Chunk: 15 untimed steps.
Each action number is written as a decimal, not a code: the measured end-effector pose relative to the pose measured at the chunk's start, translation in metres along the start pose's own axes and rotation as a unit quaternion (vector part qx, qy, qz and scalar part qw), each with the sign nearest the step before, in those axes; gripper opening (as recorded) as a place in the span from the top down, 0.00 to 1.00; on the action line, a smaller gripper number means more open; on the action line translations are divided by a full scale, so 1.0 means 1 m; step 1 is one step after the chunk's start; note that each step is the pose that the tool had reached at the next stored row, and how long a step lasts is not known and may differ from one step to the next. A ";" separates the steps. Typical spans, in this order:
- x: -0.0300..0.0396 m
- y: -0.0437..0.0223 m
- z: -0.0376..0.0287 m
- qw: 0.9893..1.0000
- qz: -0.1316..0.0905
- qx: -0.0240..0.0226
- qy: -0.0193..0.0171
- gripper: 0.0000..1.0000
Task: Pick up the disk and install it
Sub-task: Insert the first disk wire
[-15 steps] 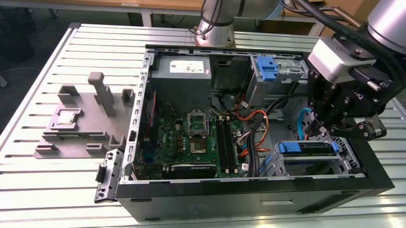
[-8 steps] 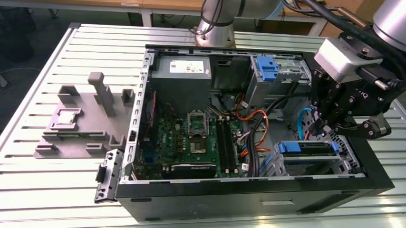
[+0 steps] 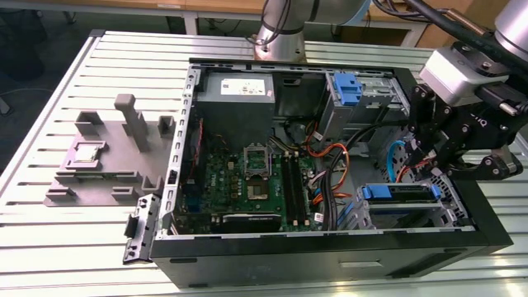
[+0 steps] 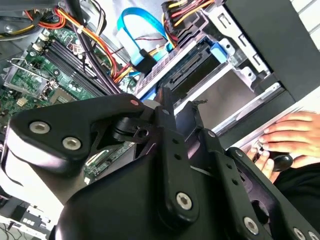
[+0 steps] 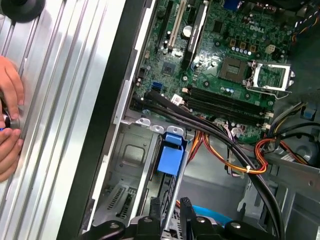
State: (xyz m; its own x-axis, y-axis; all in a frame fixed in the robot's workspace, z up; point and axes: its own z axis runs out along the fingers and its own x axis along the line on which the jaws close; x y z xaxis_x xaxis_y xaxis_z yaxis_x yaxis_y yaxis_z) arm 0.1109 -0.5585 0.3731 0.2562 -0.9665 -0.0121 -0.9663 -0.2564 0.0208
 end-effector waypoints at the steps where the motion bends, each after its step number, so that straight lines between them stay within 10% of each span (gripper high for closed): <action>1: 0.0001 -0.0010 0.0000 1.000 -0.001 0.000 0.000 0.70; 15: 0.0006 -0.0057 0.0008 0.999 -0.042 0.003 0.002 0.70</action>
State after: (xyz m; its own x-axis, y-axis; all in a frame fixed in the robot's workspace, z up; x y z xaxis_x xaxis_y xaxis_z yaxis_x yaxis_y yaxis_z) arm 0.1166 -0.5577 0.3722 0.3364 -0.9417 -0.0101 -0.9416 -0.3365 0.0143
